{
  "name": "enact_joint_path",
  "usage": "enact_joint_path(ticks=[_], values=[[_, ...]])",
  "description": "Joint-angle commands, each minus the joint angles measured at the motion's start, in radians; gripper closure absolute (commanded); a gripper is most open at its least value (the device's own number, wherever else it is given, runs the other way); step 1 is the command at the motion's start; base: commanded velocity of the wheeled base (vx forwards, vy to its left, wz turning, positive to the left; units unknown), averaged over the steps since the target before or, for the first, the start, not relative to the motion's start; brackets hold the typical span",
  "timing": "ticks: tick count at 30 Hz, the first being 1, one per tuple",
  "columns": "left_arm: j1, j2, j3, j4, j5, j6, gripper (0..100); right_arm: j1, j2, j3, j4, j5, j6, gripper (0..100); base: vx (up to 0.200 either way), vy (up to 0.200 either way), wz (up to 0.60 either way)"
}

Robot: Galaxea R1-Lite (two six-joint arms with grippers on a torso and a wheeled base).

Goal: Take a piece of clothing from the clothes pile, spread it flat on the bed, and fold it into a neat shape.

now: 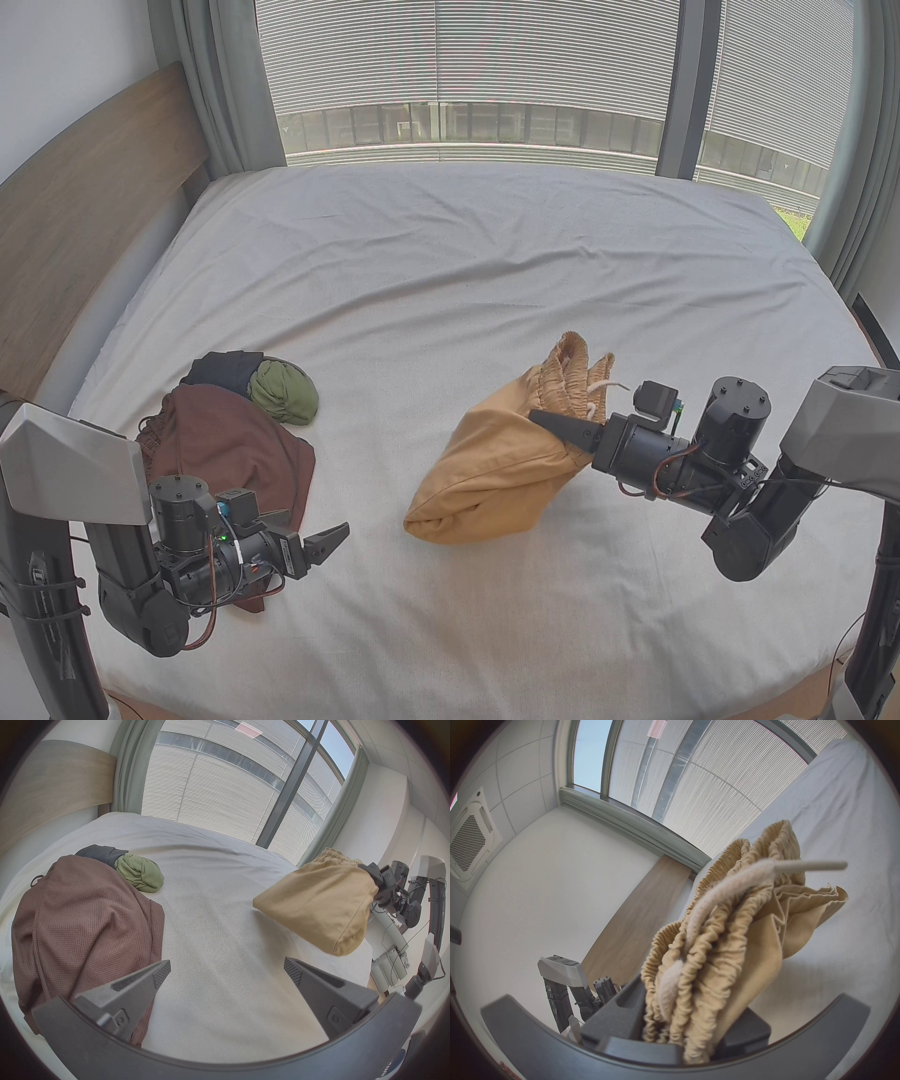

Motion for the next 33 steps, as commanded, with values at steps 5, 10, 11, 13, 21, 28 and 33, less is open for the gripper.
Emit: enact_joint_path(ticks=[5, 10, 11, 13, 21, 28, 33], values=[[0.000, 0.000, -0.001, -0.004, -0.001, -0.001, 0, -0.005, 0.000, -0.124, 0.075, 0.001, 0.005, 100, 0.000, 0.000, 0.00], [0.000, 0.003, -0.003, -0.004, -0.001, -0.001, 0, -0.007, 0.008, -0.267, 0.200, 0.001, 0.005, 100, 0.000, 0.000, 0.00], [0.000, 0.003, -0.003, -0.004, 0.000, -0.001, 0, -0.008, 0.016, -0.293, 0.223, 0.001, 0.005, 100, 0.000, 0.000, 0.00], [0.000, 0.003, -0.003, -0.004, 0.000, -0.001, 0, -0.013, 0.043, -0.357, 0.273, -0.001, 0.005, 100, 0.000, 0.000, 0.00], [0.000, 0.006, -0.003, -0.004, 0.000, -0.001, 0, -0.020, 0.128, -0.527, 0.377, -0.001, 0.003, 100, 0.000, 0.000, 0.00], [0.000, 0.008, -0.003, -0.004, 0.000, -0.001, 0, -0.020, 0.189, -0.610, 0.413, -0.001, 0.003, 100, 0.000, 0.000, 0.00], [0.000, 0.009, -0.003, -0.002, -0.001, -0.001, 0, -0.027, 0.211, -0.642, 0.416, -0.001, 0.003, 100, 0.000, 0.000, 0.00]])
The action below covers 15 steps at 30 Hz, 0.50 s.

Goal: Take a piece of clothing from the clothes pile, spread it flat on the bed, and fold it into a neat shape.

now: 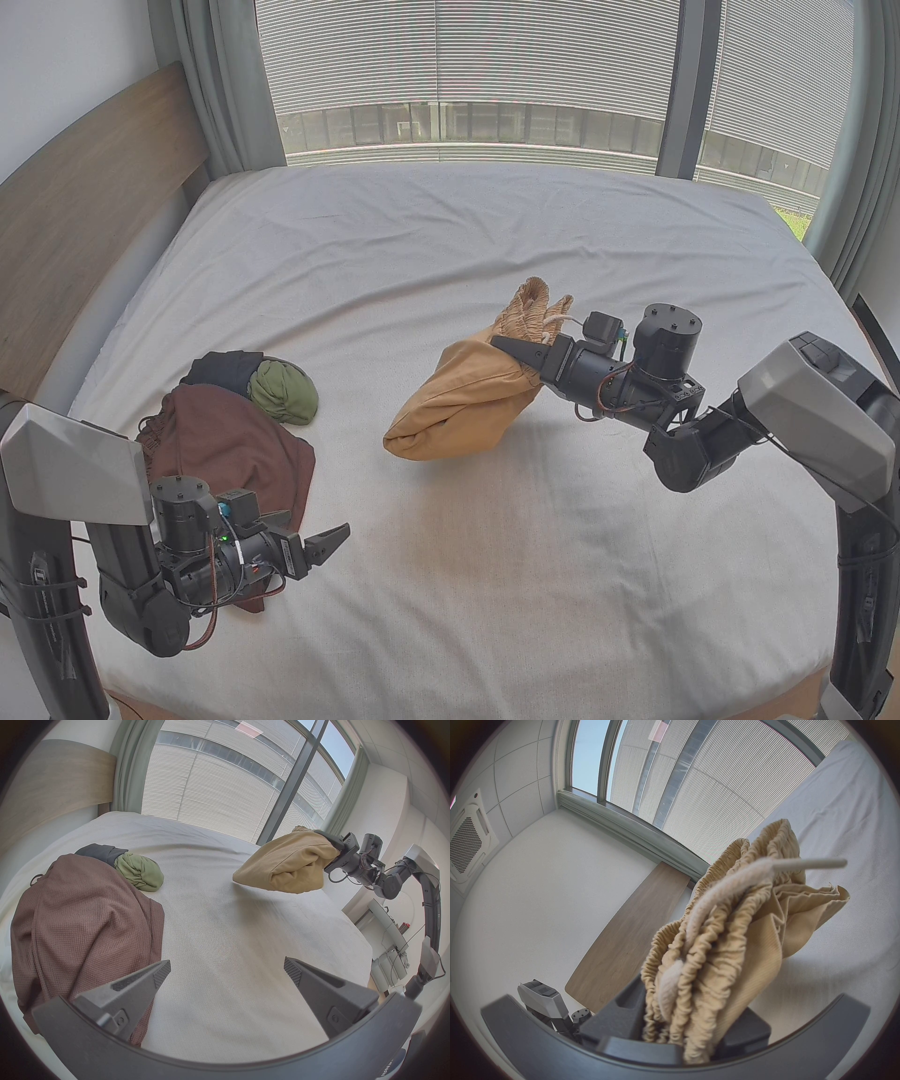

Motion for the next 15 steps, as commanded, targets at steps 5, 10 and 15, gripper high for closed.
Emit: enact_joint_path(ticks=[5, 10, 15], values=[[0.000, 0.006, -0.002, -0.002, 0.000, 0.000, 0, -0.003, 0.035, -0.109, 0.071, 0.001, 0.000, 100, 0.000, 0.000, 0.00], [0.000, 0.008, 0.000, -0.002, 0.000, 0.000, 0, -0.003, 0.061, -0.240, 0.156, 0.001, 0.000, 100, 0.000, 0.000, 0.00], [0.005, 0.022, 0.000, -0.004, 0.000, 0.000, 0, -0.004, 0.130, -0.460, 0.295, 0.001, 0.000, 100, 0.000, 0.000, 0.00]])
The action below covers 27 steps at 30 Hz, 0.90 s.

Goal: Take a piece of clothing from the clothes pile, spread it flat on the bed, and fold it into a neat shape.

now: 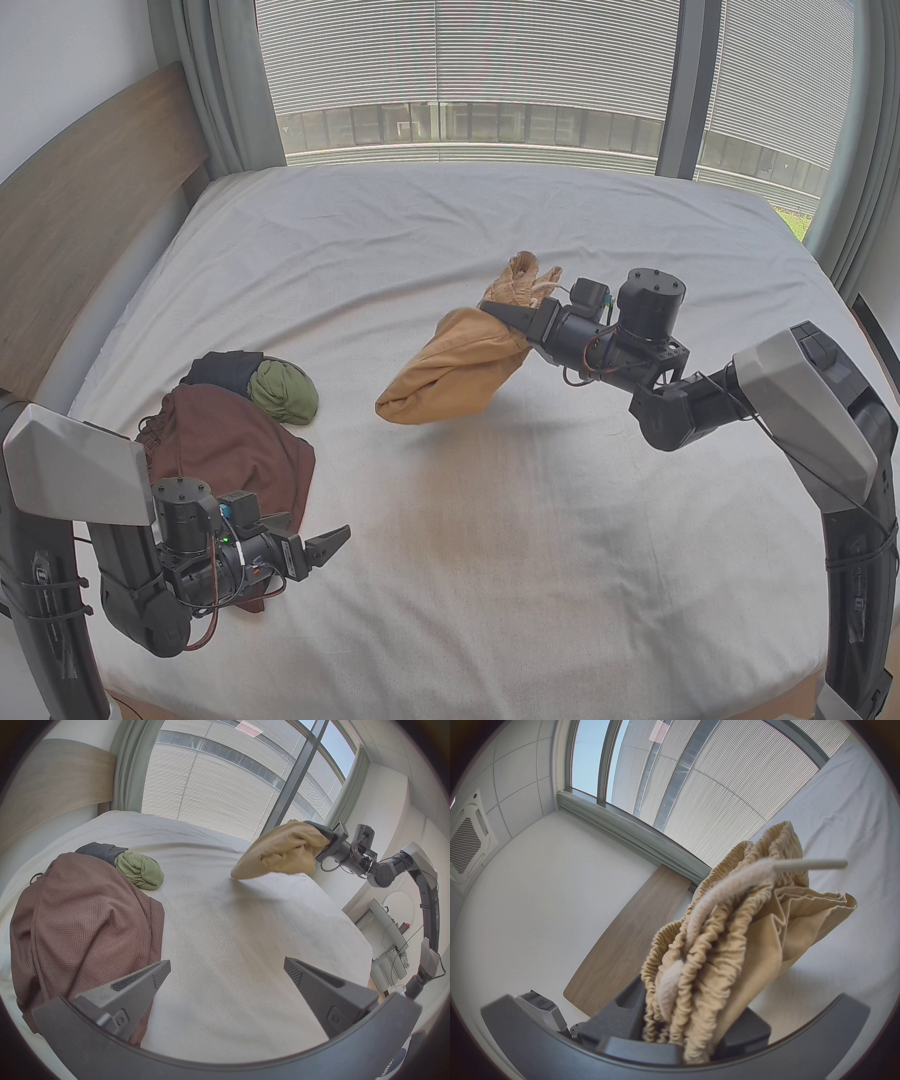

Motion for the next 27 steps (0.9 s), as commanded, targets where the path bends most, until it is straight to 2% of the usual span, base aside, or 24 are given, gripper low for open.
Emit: enact_joint_path(ticks=[1, 7, 17, 27], values=[[0.006, 0.015, -0.001, -0.004, 0.000, 0.000, 0, -0.001, 0.091, -0.221, 0.116, 0.001, 0.000, 100, 0.000, 0.000, 0.00], [0.006, 0.016, -0.001, -0.004, 0.000, 0.000, 0, -0.006, 0.204, -0.336, 0.134, 0.001, 0.000, 100, 0.000, 0.000, 0.00], [0.006, 0.019, 0.002, -0.004, -0.002, -0.002, 0, -0.075, 0.364, -0.321, 0.122, -0.003, -0.008, 100, 0.000, 0.000, 0.00], [0.006, 0.033, -0.001, -0.004, -0.002, -0.002, 0, -0.093, 0.275, 0.064, -0.077, -0.006, -0.010, 100, 0.000, 0.000, 0.00]])
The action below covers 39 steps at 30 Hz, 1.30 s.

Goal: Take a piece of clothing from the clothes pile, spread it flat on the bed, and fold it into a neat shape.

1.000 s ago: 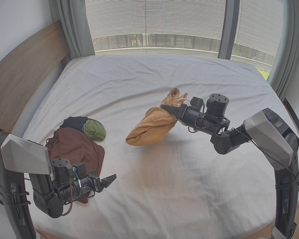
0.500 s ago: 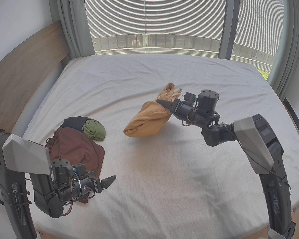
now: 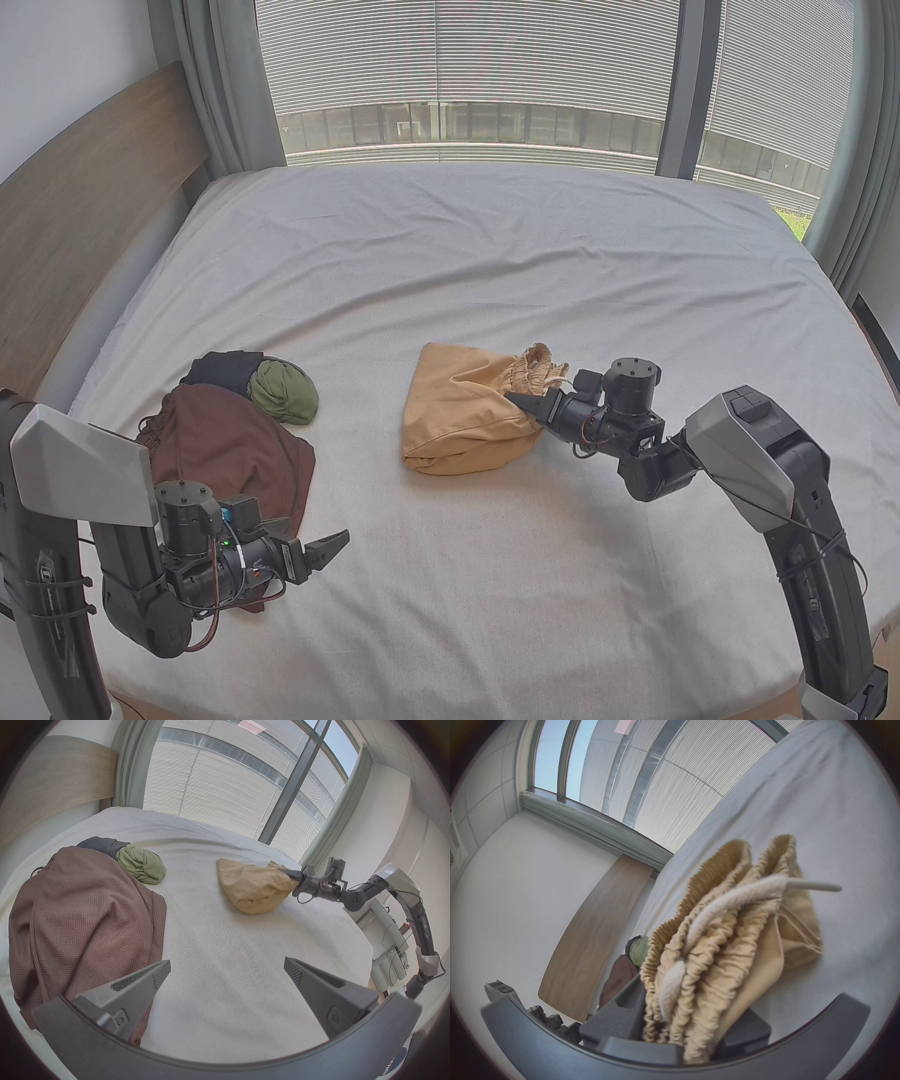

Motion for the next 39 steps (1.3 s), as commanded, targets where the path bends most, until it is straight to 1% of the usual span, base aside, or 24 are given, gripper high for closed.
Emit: enact_joint_path(ticks=[1, 2, 5, 13, 14, 16, 19, 22, 25, 27, 31, 33, 34, 37, 38, 39], values=[[0.000, 0.013, -0.003, -0.004, 0.000, -0.001, 0, -0.003, -0.046, 0.183, -0.094, -0.002, -0.001, 100, 0.000, 0.000, 0.00], [0.000, 0.013, -0.003, -0.004, 0.000, -0.001, 0, 0.000, -0.046, 0.221, -0.128, -0.007, -0.001, 100, 0.000, 0.000, 0.00], [0.000, 0.011, -0.003, -0.004, 0.000, -0.001, 0, 0.000, -0.038, 0.264, -0.176, -0.010, -0.001, 100, 0.000, 0.000, 0.00], [0.000, 0.011, -0.004, -0.004, 0.000, -0.001, 0, -0.005, -0.020, 0.275, -0.220, -0.011, 0.001, 100, 0.000, 0.000, 0.00], [0.000, 0.011, -0.004, -0.004, 0.000, -0.001, 0, -0.005, -0.020, 0.275, -0.220, -0.011, 0.001, 0, 0.000, 0.000, 0.00], [0.000, 0.010, -0.004, -0.004, 0.000, -0.001, 0, -0.006, -0.021, 0.273, -0.222, -0.019, 0.001, 0, 0.000, 0.000, 0.00], [0.000, 0.008, -0.004, -0.004, 0.000, -0.001, 0, -0.011, -0.026, 0.273, -0.226, -0.048, -0.001, 0, 0.000, 0.000, 0.00], [0.000, 0.004, -0.004, -0.004, 0.000, -0.001, 0, -0.035, -0.040, 0.293, -0.246, -0.054, -0.001, 0, 0.000, 0.000, 0.00], [0.000, 0.004, -0.004, -0.004, 0.000, -0.001, 0, -0.057, -0.093, 0.337, -0.261, -0.054, -0.002, 0, 0.000, 0.000, 0.00], [0.001, 0.005, -0.006, -0.004, 0.001, -0.001, 0, -0.087, -0.153, 0.391, -0.265, -0.056, -0.004, 0, 0.000, 0.000, 0.00], [0.001, 0.008, -0.012, -0.004, 0.000, -0.001, 0, -0.121, -0.238, 0.439, -0.286, -0.054, -0.016, 0, 0.000, 0.000, 0.00], [0.001, 0.008, -0.012, -0.004, 0.000, -0.001, 0, -0.121, -0.238, 0.439, -0.286, -0.054, -0.016, 0, 0.000, 0.000, 0.00], [0.009, 0.008, -0.017, -0.004, 0.001, -0.001, 0, -0.121, -0.284, 0.445, -0.288, -0.054, -0.016, 0, 0.000, 0.000, 0.00], [0.013, 0.008, -0.018, -0.004, 0.001, -0.001, 0, -0.111, -0.307, 0.445, -0.288, -0.054, -0.016, 0, 0.000, 0.000, 0.00], [0.013, 0.008, -0.020, -0.004, 0.001, 0.001, 0, -0.101, -0.311, 0.443, -0.288, -0.053, -0.016, 0, 0.000, 0.000, 0.00], [0.013, 0.008, -0.021, -0.004, 0.001, 0.001, 0, -0.075, -0.314, 0.439, -0.286, -0.053, -0.016, 0, 0.000, 0.000, 0.00]])
